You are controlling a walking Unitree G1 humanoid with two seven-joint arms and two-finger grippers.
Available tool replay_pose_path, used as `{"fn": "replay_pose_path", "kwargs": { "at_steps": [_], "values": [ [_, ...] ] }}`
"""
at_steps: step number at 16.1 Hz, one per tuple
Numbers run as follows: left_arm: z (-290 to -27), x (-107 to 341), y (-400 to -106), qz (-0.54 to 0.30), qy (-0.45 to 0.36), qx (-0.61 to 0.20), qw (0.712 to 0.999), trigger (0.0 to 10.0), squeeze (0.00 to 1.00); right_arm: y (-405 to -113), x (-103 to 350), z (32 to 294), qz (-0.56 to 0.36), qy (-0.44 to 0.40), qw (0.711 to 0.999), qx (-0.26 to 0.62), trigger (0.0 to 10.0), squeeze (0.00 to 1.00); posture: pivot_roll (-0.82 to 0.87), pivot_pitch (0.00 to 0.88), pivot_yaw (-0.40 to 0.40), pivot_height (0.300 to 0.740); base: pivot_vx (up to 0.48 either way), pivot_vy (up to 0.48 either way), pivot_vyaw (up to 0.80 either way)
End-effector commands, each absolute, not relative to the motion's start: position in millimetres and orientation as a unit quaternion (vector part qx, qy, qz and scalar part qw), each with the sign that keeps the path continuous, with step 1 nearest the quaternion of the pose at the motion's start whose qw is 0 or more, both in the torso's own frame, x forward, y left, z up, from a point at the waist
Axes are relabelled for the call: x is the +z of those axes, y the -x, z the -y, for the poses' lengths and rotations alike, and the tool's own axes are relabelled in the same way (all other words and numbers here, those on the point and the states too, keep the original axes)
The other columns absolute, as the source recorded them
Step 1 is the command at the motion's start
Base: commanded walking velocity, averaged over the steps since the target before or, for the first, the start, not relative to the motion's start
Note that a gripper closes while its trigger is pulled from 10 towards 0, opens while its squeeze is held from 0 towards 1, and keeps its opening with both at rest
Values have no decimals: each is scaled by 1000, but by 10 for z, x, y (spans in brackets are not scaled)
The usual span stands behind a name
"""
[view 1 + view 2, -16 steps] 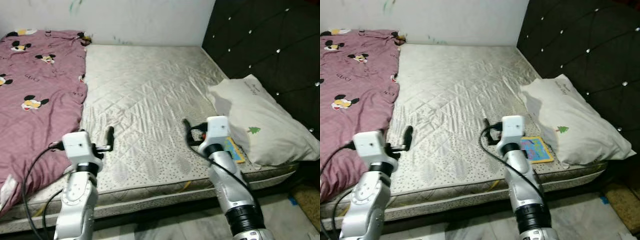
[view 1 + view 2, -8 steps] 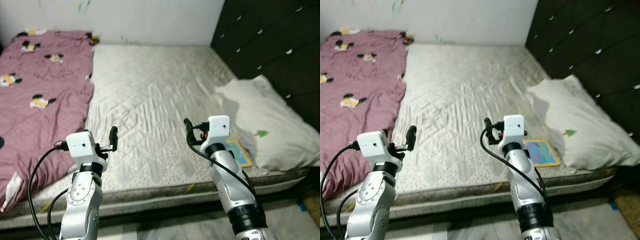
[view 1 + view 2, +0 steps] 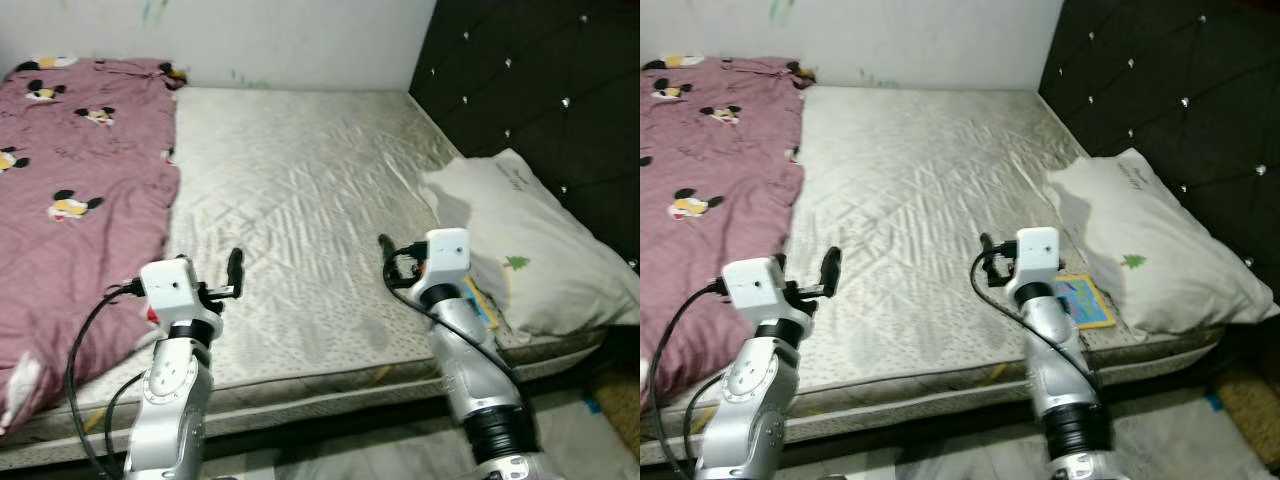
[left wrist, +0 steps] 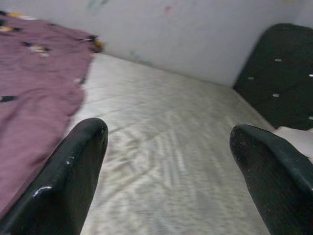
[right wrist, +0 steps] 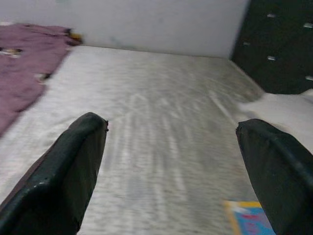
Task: Clean up the room
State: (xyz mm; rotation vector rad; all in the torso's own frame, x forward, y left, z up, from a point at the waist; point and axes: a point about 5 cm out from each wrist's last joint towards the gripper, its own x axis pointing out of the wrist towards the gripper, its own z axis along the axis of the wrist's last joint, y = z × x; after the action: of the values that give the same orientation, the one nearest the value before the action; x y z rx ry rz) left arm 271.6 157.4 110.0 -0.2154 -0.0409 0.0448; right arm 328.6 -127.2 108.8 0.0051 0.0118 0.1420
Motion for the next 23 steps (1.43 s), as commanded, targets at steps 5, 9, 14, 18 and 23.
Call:
{"fn": "replay_pose_path", "kwargs": {
  "at_steps": [5,9,14,18,23],
  "values": [
    [-1552,1102,-2678,25,94,16,995,10000,0,-3279,1067,1299,-12,2,998,61,10000,0,12,37,-85,740,0,480,0],
    [-1613,1087,-2665,20,68,25,997,10000,0,-3270,1063,1326,-11,5,998,57,10000,0,9,44,-82,740,0,457,0],
    [-1767,1110,-2535,37,25,76,996,10000,0,-3207,1080,1380,-2,-9,998,61,10000,0,6,44,-82,740,0,0,0],
    [-1838,1052,-2303,45,37,24,998,10000,0,-3029,974,1422,-31,-43,998,39,10000,0,10,50,-88,740,0,0,0],
    [-1822,1064,-2388,33,5,48,998,10000,0,-3013,984,1389,-35,-42,997,49,10000,0,4,52,-92,740,0,0,0]
  ]
}}
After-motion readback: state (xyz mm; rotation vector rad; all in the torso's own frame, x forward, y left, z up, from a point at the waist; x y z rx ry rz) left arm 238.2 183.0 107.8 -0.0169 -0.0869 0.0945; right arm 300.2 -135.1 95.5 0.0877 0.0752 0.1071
